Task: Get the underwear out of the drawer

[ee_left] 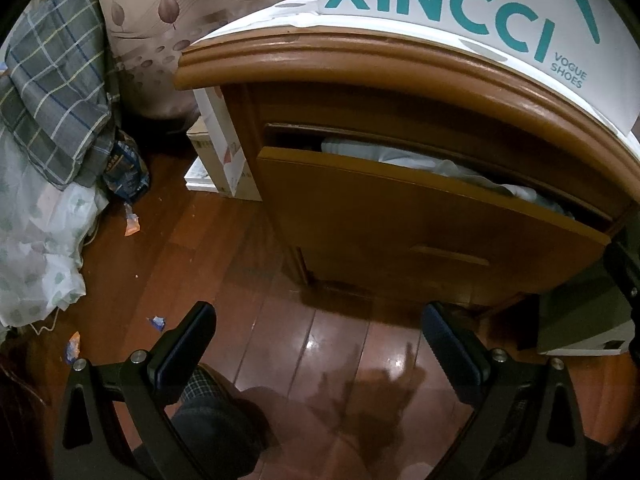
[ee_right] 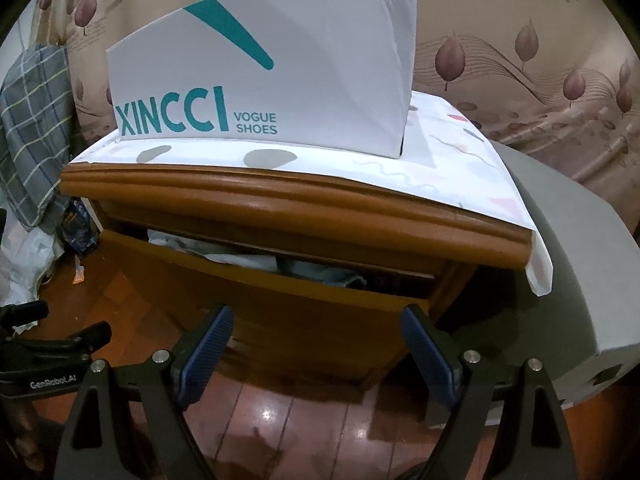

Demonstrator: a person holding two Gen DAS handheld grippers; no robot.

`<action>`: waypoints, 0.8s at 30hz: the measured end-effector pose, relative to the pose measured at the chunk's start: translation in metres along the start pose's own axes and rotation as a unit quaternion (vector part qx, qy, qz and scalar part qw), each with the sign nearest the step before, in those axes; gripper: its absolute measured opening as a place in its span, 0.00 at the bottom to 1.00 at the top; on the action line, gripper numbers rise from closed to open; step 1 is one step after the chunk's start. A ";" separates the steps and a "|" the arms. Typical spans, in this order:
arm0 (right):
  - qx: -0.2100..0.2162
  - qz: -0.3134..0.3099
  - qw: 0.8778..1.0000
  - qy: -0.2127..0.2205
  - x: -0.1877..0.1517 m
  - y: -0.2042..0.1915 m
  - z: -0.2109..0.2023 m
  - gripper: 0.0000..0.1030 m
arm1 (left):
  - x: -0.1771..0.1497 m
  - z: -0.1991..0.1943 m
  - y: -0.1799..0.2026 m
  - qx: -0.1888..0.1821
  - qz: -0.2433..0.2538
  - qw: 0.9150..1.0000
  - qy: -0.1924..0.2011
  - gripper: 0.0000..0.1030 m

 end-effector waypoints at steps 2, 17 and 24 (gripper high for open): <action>-0.002 0.003 1.000 0.000 0.001 0.001 -0.001 0.85 | -0.001 0.000 0.000 -0.002 0.000 1.000 0.000 0.99; -0.001 0.008 1.000 -0.002 0.001 0.003 0.000 0.85 | -0.004 0.000 -0.001 0.001 -0.003 1.000 -0.003 0.99; -0.001 0.009 1.000 -0.003 0.001 0.004 0.000 0.85 | -0.005 0.000 -0.001 0.000 -0.004 1.000 -0.003 0.99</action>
Point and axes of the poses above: each gripper's, at about its wrist camera, not at the fingertips, and z roughly the way its jaws point, y to its right, x to its top, the point moved 3 cm from there along z, roughly the way its jaws point, and after that the axes turned 9 degrees about -x, right-handed, at the moved point
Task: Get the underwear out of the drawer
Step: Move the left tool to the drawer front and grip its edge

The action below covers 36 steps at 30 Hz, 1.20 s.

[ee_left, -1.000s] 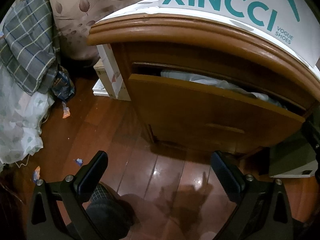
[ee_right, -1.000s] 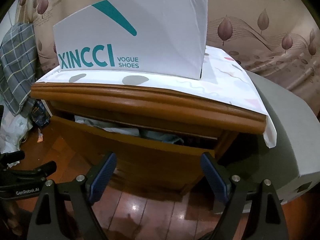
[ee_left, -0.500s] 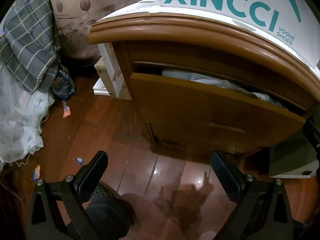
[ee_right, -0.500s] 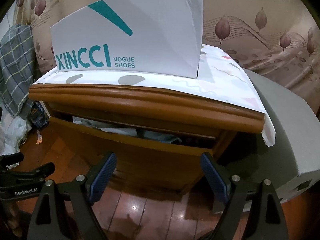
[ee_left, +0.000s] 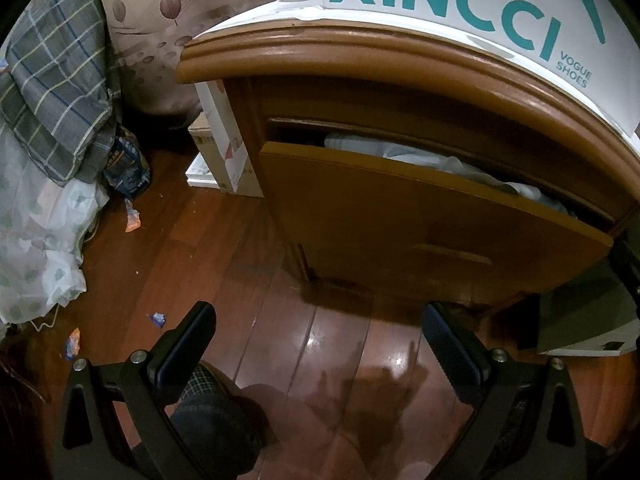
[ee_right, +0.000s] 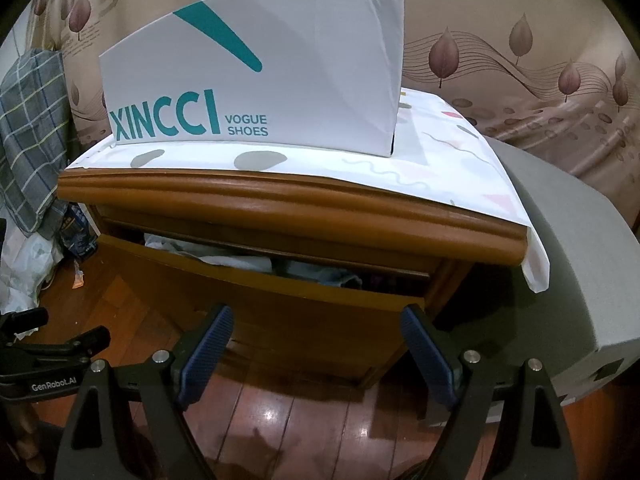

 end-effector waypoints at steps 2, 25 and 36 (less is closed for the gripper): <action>0.000 0.001 1.000 0.001 0.000 0.000 0.000 0.85 | 0.000 0.000 0.000 -0.001 -0.002 1.000 0.001 0.99; 0.011 0.069 0.997 0.008 0.010 0.040 -0.007 0.85 | 0.014 0.003 -0.030 -0.179 -0.176 0.968 0.028 0.99; 0.015 0.110 0.994 0.001 0.012 0.064 -0.007 0.85 | 0.026 0.068 -0.047 -0.261 -0.368 0.892 0.027 0.99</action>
Point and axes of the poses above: each gripper's, at about its wrist camera, not at the fingertips, and z roughly the way its jaws point, y to its right, x to its top, the point moved 3 cm from there along z, roughly the way its jaws point, and after that the axes turned 9 degrees about -x, right-handed, at the moved point
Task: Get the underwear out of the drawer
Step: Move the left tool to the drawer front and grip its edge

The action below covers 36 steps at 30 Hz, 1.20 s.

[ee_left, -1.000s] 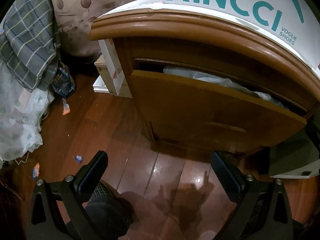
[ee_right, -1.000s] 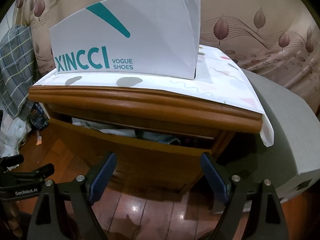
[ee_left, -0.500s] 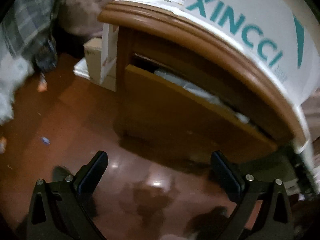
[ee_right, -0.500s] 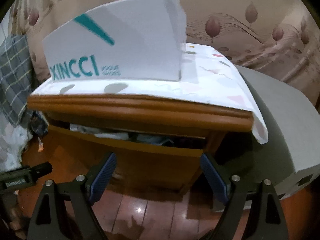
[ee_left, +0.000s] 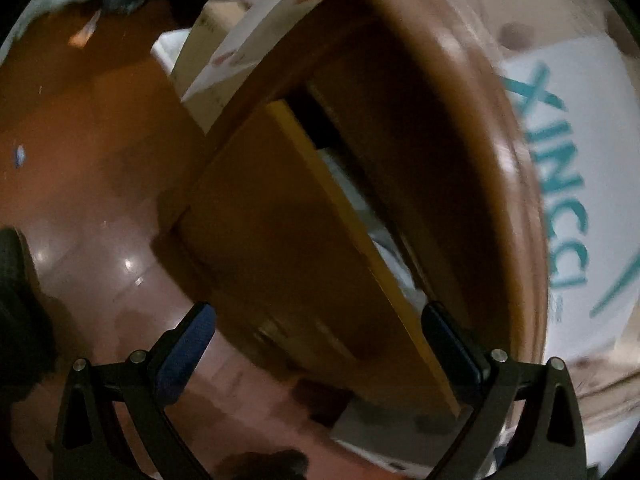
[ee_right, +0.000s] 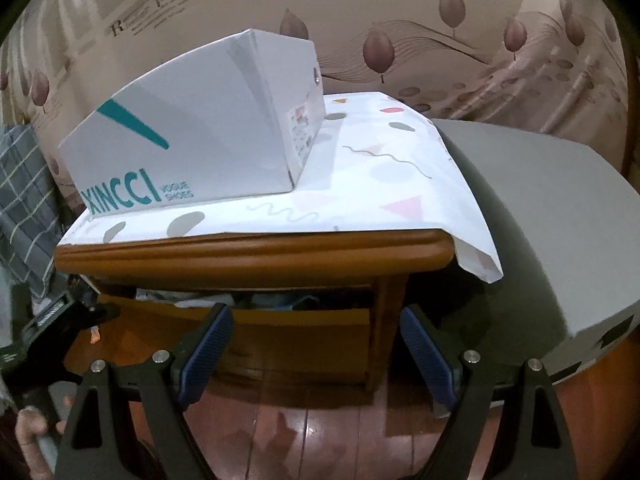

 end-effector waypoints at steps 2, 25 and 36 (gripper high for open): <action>0.004 0.008 1.000 -0.004 0.001 0.002 0.001 0.85 | 0.005 0.009 -0.006 -0.009 -0.022 1.000 0.000 0.99; 0.017 0.006 1.000 -0.017 0.000 -0.004 0.005 0.85 | 0.032 0.051 -0.056 -0.083 -0.196 0.976 0.041 1.00; 0.008 0.013 1.000 -0.016 -0.001 0.001 0.007 0.85 | 0.016 0.042 -0.055 -0.051 -0.171 0.982 0.067 1.00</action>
Point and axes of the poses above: each gripper's, at about its wrist camera, not at the fingertips, and z roughly the way its jaws point, y to its right, x to its top, the point moved 3 cm from there along z, roughly the way its jaws point, and after that the axes turned 9 degrees about -x, right-handed, at the moved point
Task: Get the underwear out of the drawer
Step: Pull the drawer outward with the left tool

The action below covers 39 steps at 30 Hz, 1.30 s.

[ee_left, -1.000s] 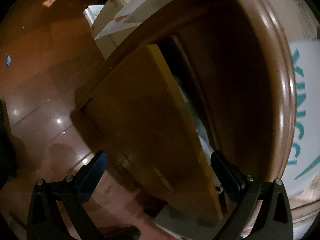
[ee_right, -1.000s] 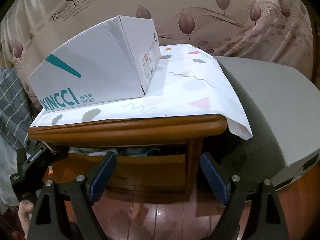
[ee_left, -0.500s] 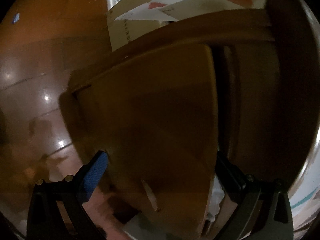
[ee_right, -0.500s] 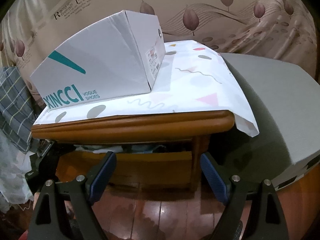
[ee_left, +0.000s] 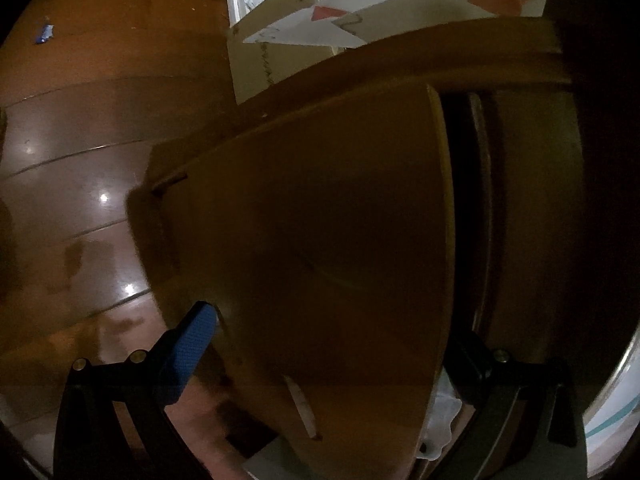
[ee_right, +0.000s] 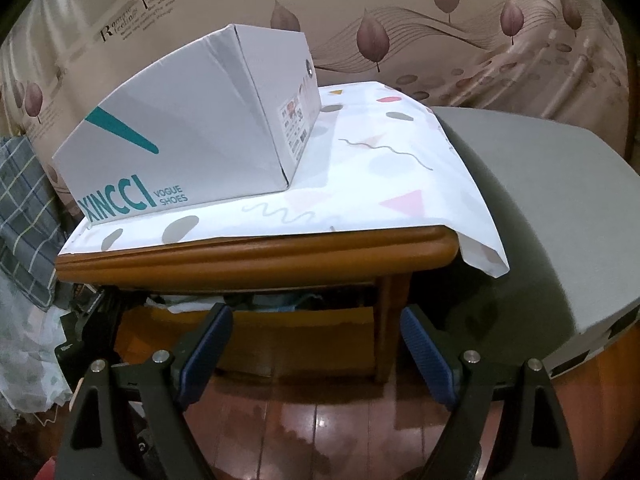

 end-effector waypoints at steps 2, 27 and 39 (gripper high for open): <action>-0.003 -0.008 1.000 -0.002 -0.001 -0.002 0.001 0.85 | -0.002 -0.007 -0.005 -0.004 0.001 1.000 0.001 1.00; -0.009 -0.010 1.000 -0.006 -0.003 0.000 0.006 0.85 | -0.002 -0.044 0.003 0.064 0.072 0.995 -0.013 1.00; -0.010 -0.019 1.000 -0.006 -0.005 -0.002 0.006 0.85 | -0.013 -0.066 -0.017 0.083 0.115 0.989 -0.031 1.00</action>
Point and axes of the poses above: each gripper's, at about its wrist camera, not at the fingertips, and z roughly the way its jaws point, y to its right, x to its top, the point moved 3 cm from there along z, roughly the way its jaws point, and after that the axes turned 9 degrees about -x, right-handed, at the moved point
